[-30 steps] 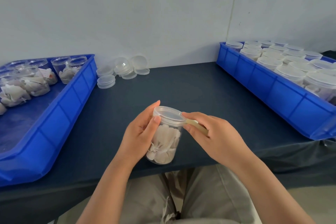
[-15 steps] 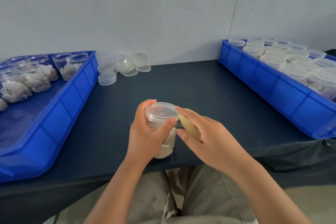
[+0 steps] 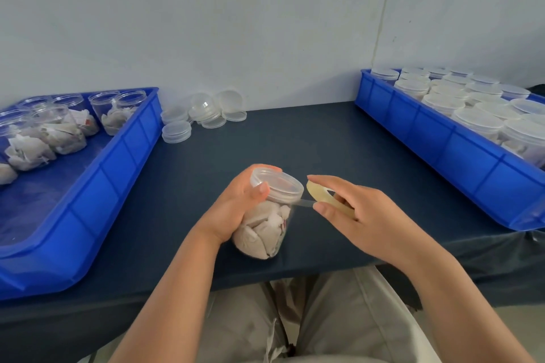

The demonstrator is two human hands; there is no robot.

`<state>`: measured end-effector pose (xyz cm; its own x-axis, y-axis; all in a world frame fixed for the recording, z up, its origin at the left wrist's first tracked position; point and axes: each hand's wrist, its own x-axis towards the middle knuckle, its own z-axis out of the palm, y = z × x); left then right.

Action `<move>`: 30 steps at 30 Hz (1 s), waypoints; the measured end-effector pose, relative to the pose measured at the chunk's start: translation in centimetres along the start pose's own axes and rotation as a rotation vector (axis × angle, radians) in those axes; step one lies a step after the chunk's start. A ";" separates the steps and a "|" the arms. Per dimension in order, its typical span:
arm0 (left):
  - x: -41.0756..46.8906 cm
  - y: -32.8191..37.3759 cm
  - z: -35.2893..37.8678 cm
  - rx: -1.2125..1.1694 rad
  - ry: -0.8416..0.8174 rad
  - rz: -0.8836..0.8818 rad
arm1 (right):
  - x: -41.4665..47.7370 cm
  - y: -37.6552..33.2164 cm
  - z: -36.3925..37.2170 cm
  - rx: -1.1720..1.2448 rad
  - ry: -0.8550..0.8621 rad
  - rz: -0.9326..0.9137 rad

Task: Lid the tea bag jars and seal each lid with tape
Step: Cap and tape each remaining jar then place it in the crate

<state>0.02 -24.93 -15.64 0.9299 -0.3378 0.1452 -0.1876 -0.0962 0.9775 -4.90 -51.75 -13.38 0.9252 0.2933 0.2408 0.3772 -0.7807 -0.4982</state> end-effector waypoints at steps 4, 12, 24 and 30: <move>0.5 -1.2 0.0 -0.078 -0.108 -0.079 | -0.3 -0.8 0.2 0.066 -0.009 -0.034; -0.9 -0.6 0.1 0.156 0.133 0.097 | -0.2 -1.7 1.1 0.110 0.048 0.029; -2.4 0.1 3.6 0.316 0.391 0.142 | -0.5 -3.8 1.6 0.119 0.112 -0.026; -2.0 -0.8 2.1 0.128 0.367 0.107 | -0.8 -2.8 0.2 0.096 -0.030 -0.031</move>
<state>-2.31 -26.11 -16.98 0.9497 0.0028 0.3131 -0.3061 -0.2024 0.9302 -6.66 -49.72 -12.35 0.9132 0.3342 0.2332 0.4068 -0.7146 -0.5691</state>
